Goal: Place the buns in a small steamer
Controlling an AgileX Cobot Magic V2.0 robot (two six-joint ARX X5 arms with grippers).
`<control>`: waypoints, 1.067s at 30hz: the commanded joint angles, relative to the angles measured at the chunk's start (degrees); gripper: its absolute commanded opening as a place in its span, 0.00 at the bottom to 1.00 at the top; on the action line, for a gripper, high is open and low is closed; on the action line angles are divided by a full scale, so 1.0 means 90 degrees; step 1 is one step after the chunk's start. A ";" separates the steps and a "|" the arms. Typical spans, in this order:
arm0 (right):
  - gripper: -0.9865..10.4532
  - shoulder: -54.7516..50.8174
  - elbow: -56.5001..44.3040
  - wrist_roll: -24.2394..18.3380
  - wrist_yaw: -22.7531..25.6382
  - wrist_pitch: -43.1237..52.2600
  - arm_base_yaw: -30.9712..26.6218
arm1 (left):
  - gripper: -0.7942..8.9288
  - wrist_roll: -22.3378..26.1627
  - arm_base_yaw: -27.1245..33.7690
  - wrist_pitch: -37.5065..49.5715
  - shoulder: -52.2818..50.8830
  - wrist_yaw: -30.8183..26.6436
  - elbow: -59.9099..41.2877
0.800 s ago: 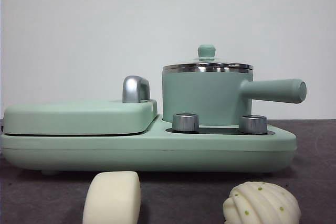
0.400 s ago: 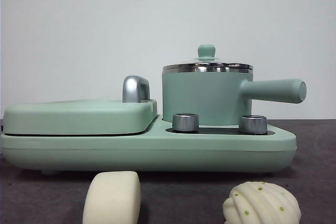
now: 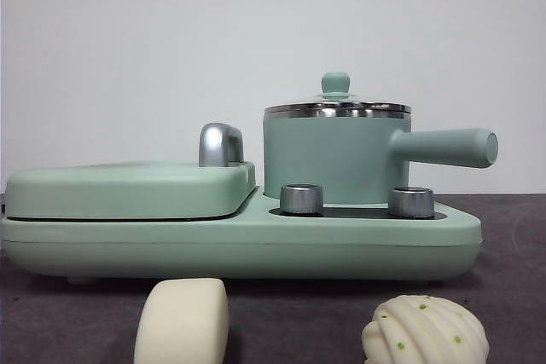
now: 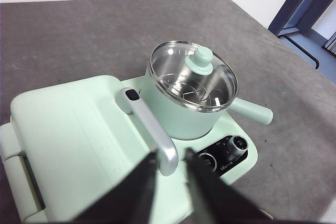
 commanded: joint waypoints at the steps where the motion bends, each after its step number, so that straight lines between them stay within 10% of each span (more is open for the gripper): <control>1: 0.17 0.0027 0.0109 -0.0066 0.0002 0.0032 -0.0002 | 0.39 0.0041 -0.0024 0.0053 0.0034 0.0041 0.0131; 8: 0.51 0.0027 0.0109 -0.0066 0.0039 0.0032 -0.0002 | 0.57 -0.0024 -0.0024 0.0058 0.0034 0.0041 0.0131; 32: 0.51 0.0024 0.0109 0.0228 -0.0017 0.0029 -0.0002 | 0.56 0.0231 -0.0216 -0.1413 0.2917 0.0095 0.2404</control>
